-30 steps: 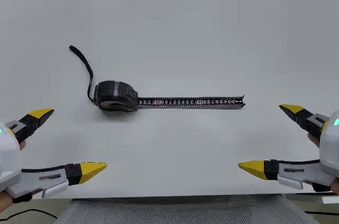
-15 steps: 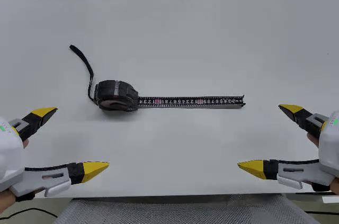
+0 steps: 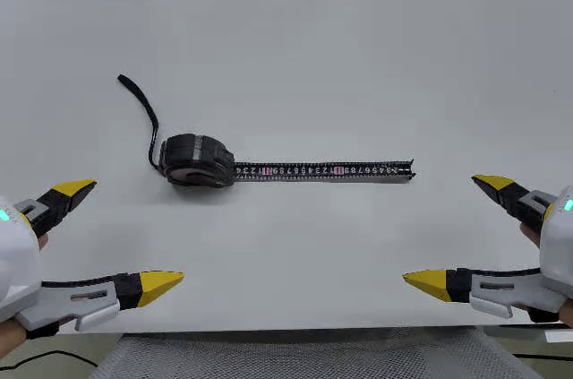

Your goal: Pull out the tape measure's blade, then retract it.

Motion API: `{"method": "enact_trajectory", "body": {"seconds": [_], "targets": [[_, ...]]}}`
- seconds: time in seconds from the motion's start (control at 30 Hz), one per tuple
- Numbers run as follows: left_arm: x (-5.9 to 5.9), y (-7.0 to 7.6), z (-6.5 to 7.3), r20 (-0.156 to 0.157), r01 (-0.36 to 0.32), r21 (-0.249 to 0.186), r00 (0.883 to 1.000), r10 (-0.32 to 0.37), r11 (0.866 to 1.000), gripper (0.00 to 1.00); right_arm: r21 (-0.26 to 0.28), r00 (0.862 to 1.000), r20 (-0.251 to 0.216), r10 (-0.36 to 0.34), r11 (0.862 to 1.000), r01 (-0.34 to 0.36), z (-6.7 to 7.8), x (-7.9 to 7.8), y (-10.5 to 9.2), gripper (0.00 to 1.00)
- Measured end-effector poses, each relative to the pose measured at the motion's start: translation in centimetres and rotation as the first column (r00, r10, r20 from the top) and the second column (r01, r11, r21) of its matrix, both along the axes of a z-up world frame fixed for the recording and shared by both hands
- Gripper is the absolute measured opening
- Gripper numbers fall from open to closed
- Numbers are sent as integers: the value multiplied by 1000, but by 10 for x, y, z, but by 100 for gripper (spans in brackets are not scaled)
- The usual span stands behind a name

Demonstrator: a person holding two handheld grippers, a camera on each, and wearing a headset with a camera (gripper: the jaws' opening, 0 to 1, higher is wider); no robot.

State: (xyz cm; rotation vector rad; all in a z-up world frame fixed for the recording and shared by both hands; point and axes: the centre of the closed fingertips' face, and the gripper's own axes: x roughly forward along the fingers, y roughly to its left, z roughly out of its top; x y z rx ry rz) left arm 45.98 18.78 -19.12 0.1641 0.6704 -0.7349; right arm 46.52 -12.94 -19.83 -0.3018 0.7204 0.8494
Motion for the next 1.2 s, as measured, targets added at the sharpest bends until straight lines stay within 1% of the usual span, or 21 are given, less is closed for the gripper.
{"method": "enact_trajectory", "body": {"seconds": [0.37, 0.53, 0.7, 0.8, 1.0, 1.2], "targets": [[1, 0, 1, 2, -3, -1, 1000, 3, 1000, 92, 0, 1000, 2, 1, 1000, -1, 1, -1, 1, 94], [1, -2, 1, -1, 1, -4, 1000, -1, 1000, 92, 2, 1000, 8, 3, 1000, -4, 2, 1, 2, 94], [5, -5, 2, 2, -1, -7, 1000, 1, 1000, 92, 6, 1000, 16, 3, 1000, -3, 4, 5, 4, 93], [7, -8, 2, -1, -10, -15, 1000, 10, 1000, 92, 0, 1000, 16, 12, 1000, -12, 4, 7, 4, 92], [10, -13, 0, -7, -17, -15, 1000, 17, 1000, 92, 2, 1000, 20, 15, 1000, -15, 5, 11, 6, 92], [17, -20, -1, -1, -18, -21, 1000, 18, 1000, 91, -1, 999, 20, 29, 1000, -29, 4, 15, 7, 90]]}}
